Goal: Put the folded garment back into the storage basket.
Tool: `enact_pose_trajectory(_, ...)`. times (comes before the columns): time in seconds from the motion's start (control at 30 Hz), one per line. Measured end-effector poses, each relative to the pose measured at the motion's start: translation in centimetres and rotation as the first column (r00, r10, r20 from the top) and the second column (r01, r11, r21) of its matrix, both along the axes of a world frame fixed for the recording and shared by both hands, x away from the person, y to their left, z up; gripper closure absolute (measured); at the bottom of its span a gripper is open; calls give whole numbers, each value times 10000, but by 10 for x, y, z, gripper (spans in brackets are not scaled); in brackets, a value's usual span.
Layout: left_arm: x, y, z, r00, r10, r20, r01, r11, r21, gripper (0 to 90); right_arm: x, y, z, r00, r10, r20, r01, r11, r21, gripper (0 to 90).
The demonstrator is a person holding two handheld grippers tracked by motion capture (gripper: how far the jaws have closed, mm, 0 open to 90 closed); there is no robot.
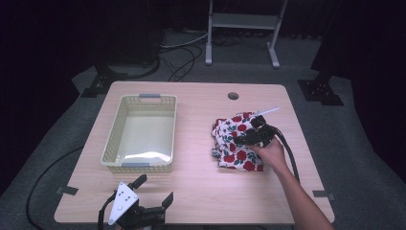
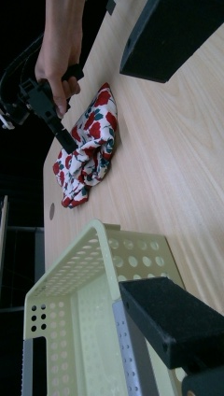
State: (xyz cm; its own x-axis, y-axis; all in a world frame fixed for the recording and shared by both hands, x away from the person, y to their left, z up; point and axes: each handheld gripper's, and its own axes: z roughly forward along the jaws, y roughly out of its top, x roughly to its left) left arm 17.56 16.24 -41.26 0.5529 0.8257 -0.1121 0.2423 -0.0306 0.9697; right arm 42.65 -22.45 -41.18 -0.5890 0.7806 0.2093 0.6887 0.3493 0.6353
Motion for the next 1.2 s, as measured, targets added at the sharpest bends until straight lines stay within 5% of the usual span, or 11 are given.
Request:
enact_pose_trajectory(0.3,1,0,0,10000,5,-46,-6,10000,-53,0,-2,14,-11,9987,279,427,-212,9884,-1501,406)
enact_pose_trajectory(0.33,1,0,-1,10000,2,-60,-3,10000,-69,0,-4,17,-11,9974,352,628,-225,9811,-1924,441)
enact_pose_trajectory(0.57,2,0,-1,10000,-15,-79,15,10000,-87,0,-7,20,-10,9969,357,695,-222,9823,-1861,683)
enact_pose_trajectory(0.7,2,0,-1,10000,-16,-87,15,10000,-62,0,-6,19,-11,9980,203,593,-109,9879,-1545,784)
enact_pose_trajectory(0.9,2,0,0,10000,-3,-69,3,10000,-76,0,-4,15,-11,9992,-264,294,291,9948,-977,818)
enact_pose_trajectory(1.03,1,1,0,10000,45,-47,-45,9999,-113,0,-6,7,-10,9978,-665,6,664,9974,279,821)
enact_pose_trajectory(1.2,1,1,0,10000,25,-53,-26,9999,-136,0,-11,-5,-5,9938,-1081,-274,1110,9825,1498,822)
